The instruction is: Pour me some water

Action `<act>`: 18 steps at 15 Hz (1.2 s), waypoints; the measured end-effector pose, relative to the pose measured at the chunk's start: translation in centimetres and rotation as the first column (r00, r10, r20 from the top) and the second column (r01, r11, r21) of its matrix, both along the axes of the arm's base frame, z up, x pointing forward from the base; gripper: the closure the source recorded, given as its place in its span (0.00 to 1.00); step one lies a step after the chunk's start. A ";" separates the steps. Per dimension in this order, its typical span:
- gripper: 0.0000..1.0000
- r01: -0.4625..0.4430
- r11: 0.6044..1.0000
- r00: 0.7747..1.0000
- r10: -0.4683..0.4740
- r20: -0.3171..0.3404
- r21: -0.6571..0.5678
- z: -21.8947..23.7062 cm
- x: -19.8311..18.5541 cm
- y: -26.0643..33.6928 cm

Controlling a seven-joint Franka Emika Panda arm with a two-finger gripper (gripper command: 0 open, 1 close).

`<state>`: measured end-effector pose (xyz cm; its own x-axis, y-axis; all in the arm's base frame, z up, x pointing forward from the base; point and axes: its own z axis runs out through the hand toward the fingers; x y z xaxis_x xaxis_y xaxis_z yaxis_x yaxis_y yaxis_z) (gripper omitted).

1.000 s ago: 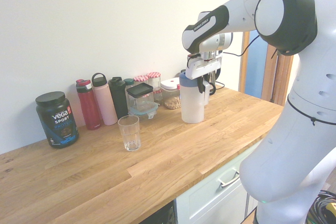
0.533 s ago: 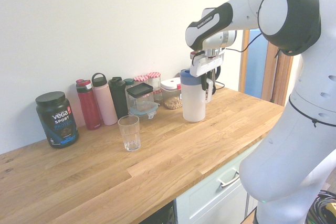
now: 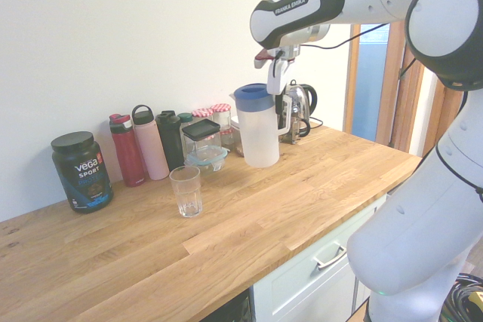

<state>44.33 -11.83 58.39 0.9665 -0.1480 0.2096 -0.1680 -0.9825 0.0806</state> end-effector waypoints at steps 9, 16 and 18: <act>1.00 -0.416 0.853 0.908 0.368 -0.201 -0.315 -2.2 2.1 16.6; 1.00 -0.456 0.720 0.889 0.338 -0.309 -0.523 -5.8 4.4 21.6; 1.00 -0.462 0.684 0.886 0.322 -0.335 -0.565 -6.5 4.4 22.3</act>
